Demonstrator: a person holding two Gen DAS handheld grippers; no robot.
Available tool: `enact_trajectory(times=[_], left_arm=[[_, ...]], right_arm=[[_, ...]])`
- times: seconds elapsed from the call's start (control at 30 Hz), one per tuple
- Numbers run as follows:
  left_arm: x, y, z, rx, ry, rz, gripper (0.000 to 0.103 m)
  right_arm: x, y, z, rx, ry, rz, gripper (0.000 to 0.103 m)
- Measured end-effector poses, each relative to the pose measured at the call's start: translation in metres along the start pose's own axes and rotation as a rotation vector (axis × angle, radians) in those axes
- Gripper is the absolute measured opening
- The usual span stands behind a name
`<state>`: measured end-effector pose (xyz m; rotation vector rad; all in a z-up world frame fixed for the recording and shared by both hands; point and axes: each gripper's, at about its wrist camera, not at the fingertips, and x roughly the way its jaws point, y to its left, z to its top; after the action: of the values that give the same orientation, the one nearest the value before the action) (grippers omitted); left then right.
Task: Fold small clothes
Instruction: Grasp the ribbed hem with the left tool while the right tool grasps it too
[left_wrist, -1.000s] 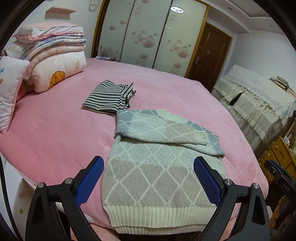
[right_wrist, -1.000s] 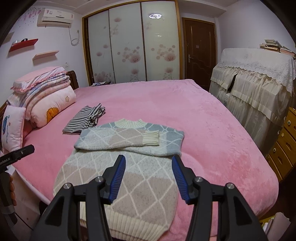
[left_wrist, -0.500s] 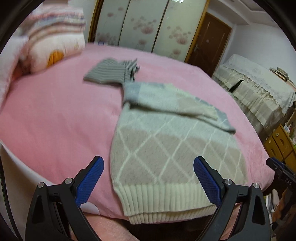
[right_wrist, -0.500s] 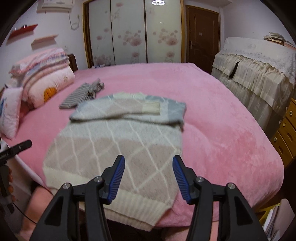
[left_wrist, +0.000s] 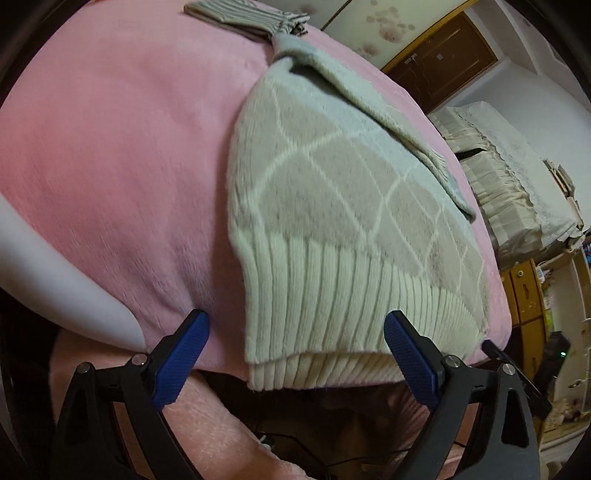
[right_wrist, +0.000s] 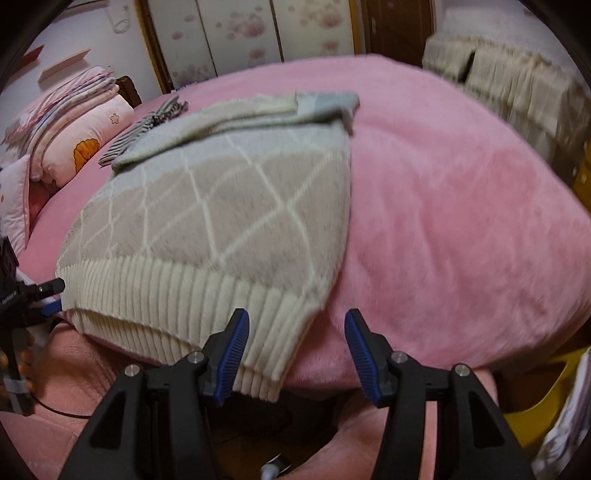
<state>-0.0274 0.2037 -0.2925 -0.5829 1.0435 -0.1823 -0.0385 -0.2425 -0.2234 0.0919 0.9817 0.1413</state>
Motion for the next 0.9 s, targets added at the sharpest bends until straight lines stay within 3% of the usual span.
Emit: enact_trajectory(times=[0.13, 0.27, 0.4, 0.53, 0.6, 0.77, 0.87, 0.9], left_arm=[[0.002, 0.001, -0.003, -0.003, 0.0, -0.03, 0.094], [0.006, -0.003, -0.006, -0.004, 0.019, -0.069, 0.082], [0.008, -0.004, -0.005, -0.032, 0.025, -0.095, 0.082], [0.007, 0.001, -0.006, -0.061, 0.029, -0.136, 0.081], [0.006, 0.007, -0.006, -0.079, 0.037, -0.152, 0.068], [0.008, 0.019, -0.008, -0.14, 0.034, -0.187, 0.065], [0.009, 0.019, -0.008, -0.127, 0.038, -0.175, 0.065], [0.009, 0.018, -0.007, -0.12, 0.044, -0.169, 0.06]], right_arm=[[0.017, -0.01, -0.002, 0.055, 0.053, 0.036, 0.054], [0.032, -0.014, -0.004, 0.083, 0.103, 0.072, 0.054], [0.036, -0.012, -0.005, 0.078, 0.109, 0.096, 0.053], [0.039, -0.011, -0.005, 0.075, 0.119, 0.137, 0.04], [0.041, -0.011, -0.004, 0.08, 0.126, 0.17, 0.03], [0.044, -0.012, -0.002, 0.103, 0.139, 0.201, 0.029], [0.046, -0.016, -0.002, 0.123, 0.147, 0.221, 0.029], [0.046, -0.016, -0.001, 0.124, 0.147, 0.225, 0.029]])
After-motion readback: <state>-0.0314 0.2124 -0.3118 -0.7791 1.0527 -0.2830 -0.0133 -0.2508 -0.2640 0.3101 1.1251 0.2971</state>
